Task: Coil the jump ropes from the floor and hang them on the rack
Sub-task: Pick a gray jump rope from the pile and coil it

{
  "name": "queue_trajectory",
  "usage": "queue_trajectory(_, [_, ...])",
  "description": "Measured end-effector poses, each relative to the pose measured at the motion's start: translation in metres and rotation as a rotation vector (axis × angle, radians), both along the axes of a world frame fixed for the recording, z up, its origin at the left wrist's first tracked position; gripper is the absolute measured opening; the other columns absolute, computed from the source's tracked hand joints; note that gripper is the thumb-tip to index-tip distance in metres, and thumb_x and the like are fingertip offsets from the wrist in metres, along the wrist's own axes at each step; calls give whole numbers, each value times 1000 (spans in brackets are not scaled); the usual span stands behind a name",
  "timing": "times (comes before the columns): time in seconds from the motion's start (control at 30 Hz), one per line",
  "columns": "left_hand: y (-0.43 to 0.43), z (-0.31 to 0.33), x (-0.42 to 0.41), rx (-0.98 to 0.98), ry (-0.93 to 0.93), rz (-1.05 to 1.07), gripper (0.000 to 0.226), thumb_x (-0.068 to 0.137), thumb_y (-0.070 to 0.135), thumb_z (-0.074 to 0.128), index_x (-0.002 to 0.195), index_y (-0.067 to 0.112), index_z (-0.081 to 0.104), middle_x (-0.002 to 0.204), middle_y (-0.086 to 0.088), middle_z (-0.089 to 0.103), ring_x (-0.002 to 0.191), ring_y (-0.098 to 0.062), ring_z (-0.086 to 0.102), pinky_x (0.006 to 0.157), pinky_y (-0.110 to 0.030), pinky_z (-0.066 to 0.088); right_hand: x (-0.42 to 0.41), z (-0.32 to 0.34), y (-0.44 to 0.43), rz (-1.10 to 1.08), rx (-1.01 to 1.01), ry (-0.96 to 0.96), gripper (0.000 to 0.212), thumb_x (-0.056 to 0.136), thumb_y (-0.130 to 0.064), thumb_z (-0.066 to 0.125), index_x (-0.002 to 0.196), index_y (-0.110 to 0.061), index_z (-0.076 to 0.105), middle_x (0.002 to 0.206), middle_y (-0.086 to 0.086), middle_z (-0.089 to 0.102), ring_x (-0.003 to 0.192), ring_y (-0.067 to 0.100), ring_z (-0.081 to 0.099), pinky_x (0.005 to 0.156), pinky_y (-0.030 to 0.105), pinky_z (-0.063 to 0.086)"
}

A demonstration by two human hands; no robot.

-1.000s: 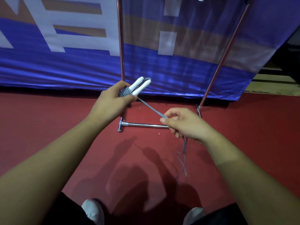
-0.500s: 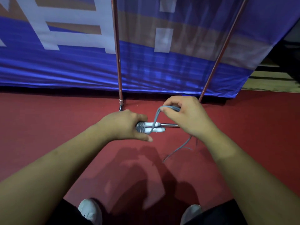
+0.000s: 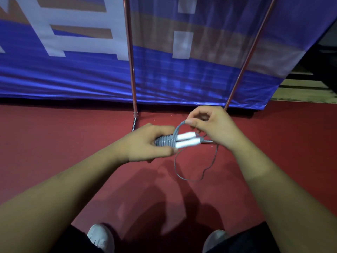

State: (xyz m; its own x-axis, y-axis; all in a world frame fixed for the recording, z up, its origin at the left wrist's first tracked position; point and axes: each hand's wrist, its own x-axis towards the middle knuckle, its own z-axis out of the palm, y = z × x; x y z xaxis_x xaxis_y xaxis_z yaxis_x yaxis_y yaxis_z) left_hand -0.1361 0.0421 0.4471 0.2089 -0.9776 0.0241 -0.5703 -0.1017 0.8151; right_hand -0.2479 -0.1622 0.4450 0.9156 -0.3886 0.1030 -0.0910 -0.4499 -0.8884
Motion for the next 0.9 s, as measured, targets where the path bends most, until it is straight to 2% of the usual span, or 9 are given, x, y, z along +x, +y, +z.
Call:
queue_trajectory(0.07, [-1,3,-2,-103,177,126,10,84,24,65,83,25,55,65,-14,59,43,-23,51,43,-28,41,0,-4,-2,34,-11,55,8,90,-14,70,86,-7,71,63,-3,65,56,8,55,56,19,44])
queue_trajectory(0.17, [-5,7,0,-235,412,315,31,90,16,66,116,24,52,66,-16,56,43,-22,43,41,-27,35,1,-5,1,84,-10,111,20,96,-25,62,88,-11,72,59,-4,63,50,10,51,50,23,41])
queue_trajectory(0.23, [-5,12,4,-279,449,352,43,96,10,61,133,29,52,68,-16,56,41,-22,44,40,-28,37,1,-3,5,114,18,121,18,96,-27,62,91,-14,72,61,0,62,47,10,46,48,23,38])
queue_trajectory(0.3, [-4,16,8,-286,421,367,41,96,11,59,132,30,59,69,-15,58,42,-24,46,40,-28,39,-1,-1,7,117,21,130,10,92,-26,68,96,-17,68,60,2,57,48,10,43,48,23,35])
queue_trajectory(0.37, [-4,17,13,-297,438,415,31,96,7,59,124,19,63,65,-12,56,40,-24,46,39,-25,37,-2,1,7,101,16,130,15,88,-20,73,97,-13,63,56,1,52,47,11,41,48,22,34])
queue_trajectory(0.47, [-4,14,19,-255,426,484,12,96,9,60,107,7,59,60,-10,55,41,-23,44,39,-23,34,-4,4,9,62,35,133,13,89,-14,72,90,-7,61,58,5,58,42,8,45,44,17,38])
queue_trajectory(0.63, [-4,12,24,-221,363,493,19,95,24,65,98,8,57,58,-9,56,37,-23,44,39,-22,34,-6,4,13,85,7,174,10,88,-19,73,84,-12,67,59,3,61,42,7,47,47,19,40])
queue_trajectory(0.8, [-5,12,27,-195,371,512,16,97,18,62,101,4,55,61,-10,55,37,-21,41,41,-25,34,-8,3,9,92,-53,172,9,90,-20,71,86,-13,66,46,-13,47,43,2,38,48,18,33])
queue_trajectory(0.9, [-6,13,28,-180,361,536,14,96,16,60,103,5,53,61,-7,54,39,-19,36,42,-25,32,-10,4,7,86,-70,176,16,86,-18,75,86,-12,61,44,-12,42,43,4,32,46,20,28])
